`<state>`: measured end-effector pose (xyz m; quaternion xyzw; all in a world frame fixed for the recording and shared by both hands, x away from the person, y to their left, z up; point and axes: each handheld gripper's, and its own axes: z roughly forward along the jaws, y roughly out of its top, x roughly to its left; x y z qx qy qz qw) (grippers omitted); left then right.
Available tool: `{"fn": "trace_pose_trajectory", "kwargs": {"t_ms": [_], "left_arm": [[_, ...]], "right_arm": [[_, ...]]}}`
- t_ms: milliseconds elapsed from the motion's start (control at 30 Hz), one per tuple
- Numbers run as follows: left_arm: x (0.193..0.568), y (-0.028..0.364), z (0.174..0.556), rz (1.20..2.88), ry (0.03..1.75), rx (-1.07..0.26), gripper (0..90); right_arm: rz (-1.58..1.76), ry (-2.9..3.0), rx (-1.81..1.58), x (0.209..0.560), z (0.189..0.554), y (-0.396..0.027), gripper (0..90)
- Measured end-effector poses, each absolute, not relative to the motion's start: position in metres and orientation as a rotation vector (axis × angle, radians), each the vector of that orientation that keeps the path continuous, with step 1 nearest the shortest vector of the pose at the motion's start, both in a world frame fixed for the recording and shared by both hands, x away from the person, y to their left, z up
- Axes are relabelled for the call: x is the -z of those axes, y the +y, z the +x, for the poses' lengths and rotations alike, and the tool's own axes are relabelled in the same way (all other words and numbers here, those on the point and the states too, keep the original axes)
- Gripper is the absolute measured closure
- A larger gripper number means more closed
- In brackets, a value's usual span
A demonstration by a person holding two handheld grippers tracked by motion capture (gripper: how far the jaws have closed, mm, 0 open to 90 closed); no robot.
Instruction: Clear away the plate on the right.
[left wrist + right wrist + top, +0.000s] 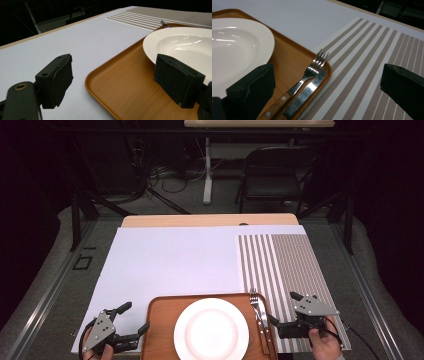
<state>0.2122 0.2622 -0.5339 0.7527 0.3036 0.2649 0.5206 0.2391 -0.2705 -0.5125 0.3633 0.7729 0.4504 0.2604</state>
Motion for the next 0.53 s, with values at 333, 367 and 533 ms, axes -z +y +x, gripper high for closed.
{"fn": "trace_pose_trajectory", "kwargs": {"t_ms": [333, 367, 533], "left_arm": [[0.534, 0.262, 0.212, 1.806, 0.727, -0.636, 15.6], [0.534, 0.262, 0.213, 1.807, 0.726, -0.636, 15.6], [0.534, 0.262, 0.213, 1.803, 0.729, -0.636, 15.6]], "right_arm": [[1.102, 2.023, -1.206, 0.524, 0.245, -0.288, 0.0], [1.107, 2.014, -1.212, 0.525, 0.245, -0.289, 0.0], [1.152, 1.992, -1.213, 0.526, 0.246, -0.294, 0.0]]}}
